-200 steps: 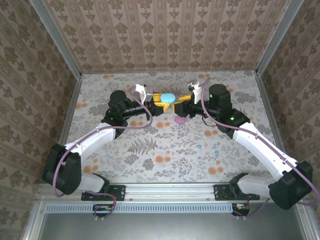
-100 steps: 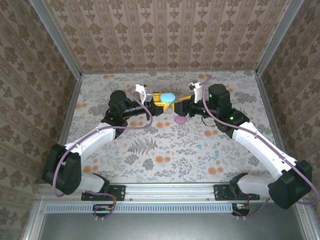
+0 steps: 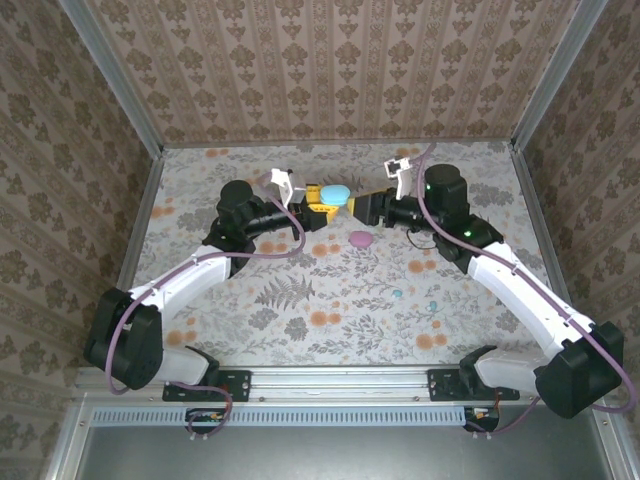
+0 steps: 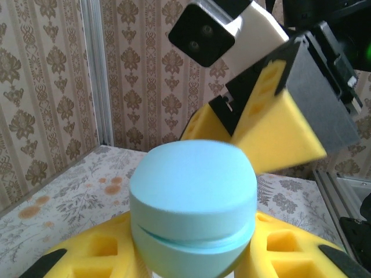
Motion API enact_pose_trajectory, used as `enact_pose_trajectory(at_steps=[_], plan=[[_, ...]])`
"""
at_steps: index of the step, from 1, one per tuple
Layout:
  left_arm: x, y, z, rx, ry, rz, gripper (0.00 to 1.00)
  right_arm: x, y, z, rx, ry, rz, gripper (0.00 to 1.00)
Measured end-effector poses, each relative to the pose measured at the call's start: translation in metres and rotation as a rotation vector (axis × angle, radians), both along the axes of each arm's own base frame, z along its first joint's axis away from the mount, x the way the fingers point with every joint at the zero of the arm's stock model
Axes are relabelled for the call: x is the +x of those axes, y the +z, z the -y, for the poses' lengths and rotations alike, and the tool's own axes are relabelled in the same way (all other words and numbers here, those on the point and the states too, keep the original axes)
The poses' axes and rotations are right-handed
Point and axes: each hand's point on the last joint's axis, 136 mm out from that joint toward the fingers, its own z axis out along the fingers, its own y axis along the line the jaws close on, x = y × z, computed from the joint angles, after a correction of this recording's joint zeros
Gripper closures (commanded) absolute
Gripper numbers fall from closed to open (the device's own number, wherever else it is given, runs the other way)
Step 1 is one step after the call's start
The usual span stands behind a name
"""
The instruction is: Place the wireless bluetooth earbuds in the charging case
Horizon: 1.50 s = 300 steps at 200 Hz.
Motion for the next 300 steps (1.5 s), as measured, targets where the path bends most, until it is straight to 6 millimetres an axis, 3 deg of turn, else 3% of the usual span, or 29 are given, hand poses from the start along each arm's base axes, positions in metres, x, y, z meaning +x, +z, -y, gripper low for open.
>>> enact_pose_trajectory(at_steps=[48, 117, 198, 300], plan=[[-0.005, -0.006, 0.002, 0.016, -0.024, -0.025, 0.7, 0.008, 0.012, 0.003, 0.056, -0.028, 0.006, 0.42], [-0.009, -0.006, 0.005, 0.018, -0.037, -0.026, 0.69, 0.021, 0.009, -0.004, 0.095, -0.039, -0.095, 0.4], [-0.004, 0.005, 0.003, -0.009, 0.007, 0.019, 0.69, 0.005, 0.0, -0.03, 0.223, 0.156, -0.378, 0.42], [-0.001, 0.01, 0.001, -0.027, 0.033, 0.043, 0.64, 0.002, 0.014, -0.038, 0.359, 0.265, -0.512, 0.76]])
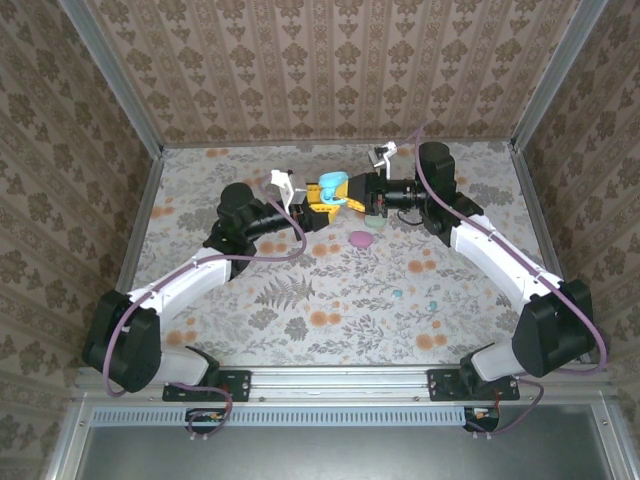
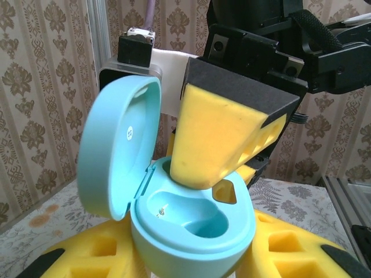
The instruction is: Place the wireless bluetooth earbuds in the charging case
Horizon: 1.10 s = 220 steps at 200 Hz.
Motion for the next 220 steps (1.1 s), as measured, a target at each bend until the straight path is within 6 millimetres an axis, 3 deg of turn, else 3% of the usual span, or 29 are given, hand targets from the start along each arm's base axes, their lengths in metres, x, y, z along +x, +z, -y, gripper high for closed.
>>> enact_pose_trajectory(at_steps=[90, 220], plan=[[0.0017, 0.0, -0.0004, -0.001, 0.011, 0.001, 0.6, 0.0036, 0.0006, 0.002, 0.059, -0.017, -0.034, 0.84], [0.0045, 0.0038, -0.0013, -0.014, 0.029, 0.013, 0.51, 0.0079, 0.0031, 0.0005, 0.124, -0.021, -0.049, 0.84]])
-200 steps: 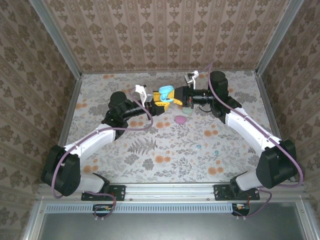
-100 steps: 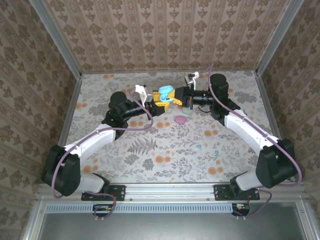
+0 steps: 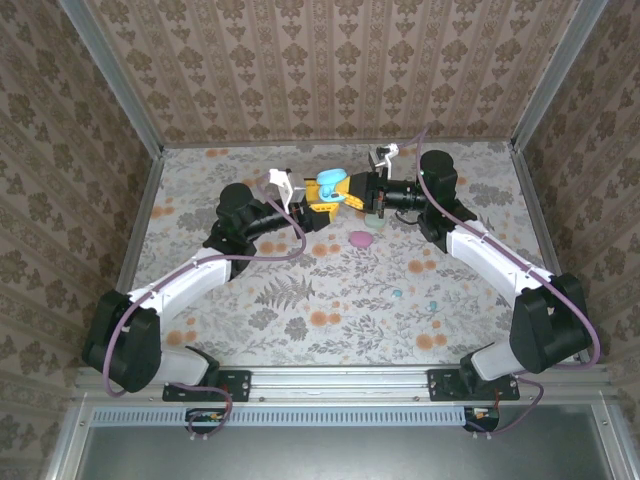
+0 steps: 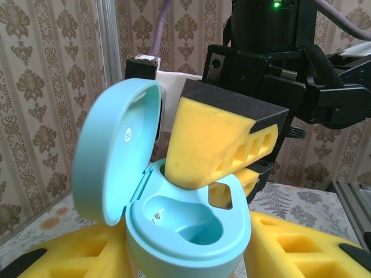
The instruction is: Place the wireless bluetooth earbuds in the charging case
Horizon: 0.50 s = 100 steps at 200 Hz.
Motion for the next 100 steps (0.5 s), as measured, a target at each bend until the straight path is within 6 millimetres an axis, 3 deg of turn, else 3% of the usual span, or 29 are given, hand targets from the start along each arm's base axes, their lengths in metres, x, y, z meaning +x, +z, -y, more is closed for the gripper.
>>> enact_pose_trajectory(at_steps=[100], plan=[[-0.0006, 0.0056, -0.0004, -0.018, -0.001, 0.013, 0.49, 0.0017, 0.0035, 0.0002, 0.026, -0.008, -0.002, 0.84]])
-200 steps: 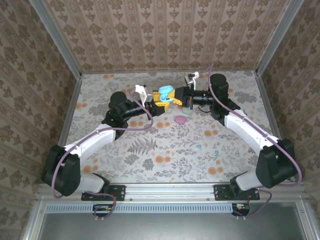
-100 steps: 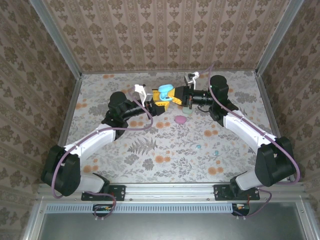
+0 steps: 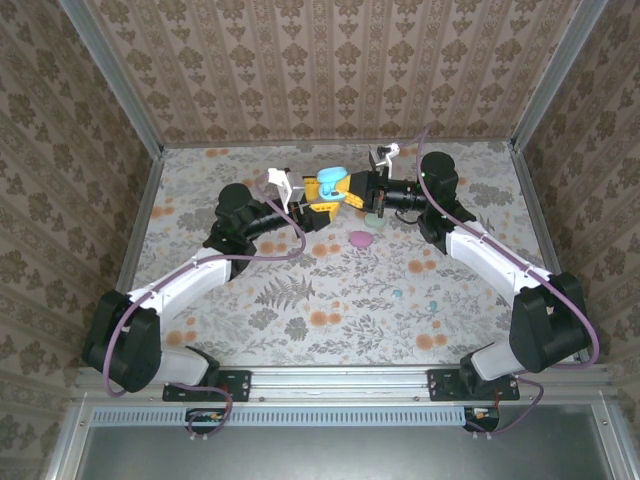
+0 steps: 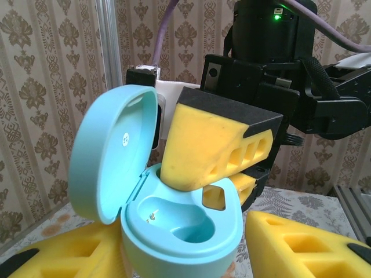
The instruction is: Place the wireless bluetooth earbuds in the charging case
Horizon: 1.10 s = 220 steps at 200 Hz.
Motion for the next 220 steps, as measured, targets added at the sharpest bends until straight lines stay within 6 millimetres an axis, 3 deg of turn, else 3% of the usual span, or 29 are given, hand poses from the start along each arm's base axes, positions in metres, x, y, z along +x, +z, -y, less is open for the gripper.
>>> enact_pose_trajectory(at_steps=[70, 137, 181, 220], plan=[[0.004, 0.0, -0.001, -0.007, 0.018, -0.012, 0.52, 0.003, -0.001, -0.001, 0.005, 0.001, 0.014, 0.83], [0.006, 0.0, -0.001, -0.009, 0.027, -0.022, 0.63, 0.003, 0.0, -0.002, 0.009, 0.002, 0.019, 0.77], [0.005, -0.001, 0.0, -0.007, 0.022, -0.024, 0.65, 0.007, -0.006, 0.0, -0.008, -0.015, 0.01, 0.51], [0.004, -0.004, 0.0, -0.004, 0.019, -0.028, 0.66, 0.012, -0.006, 0.017, -0.044, -0.089, 0.019, 0.42]])
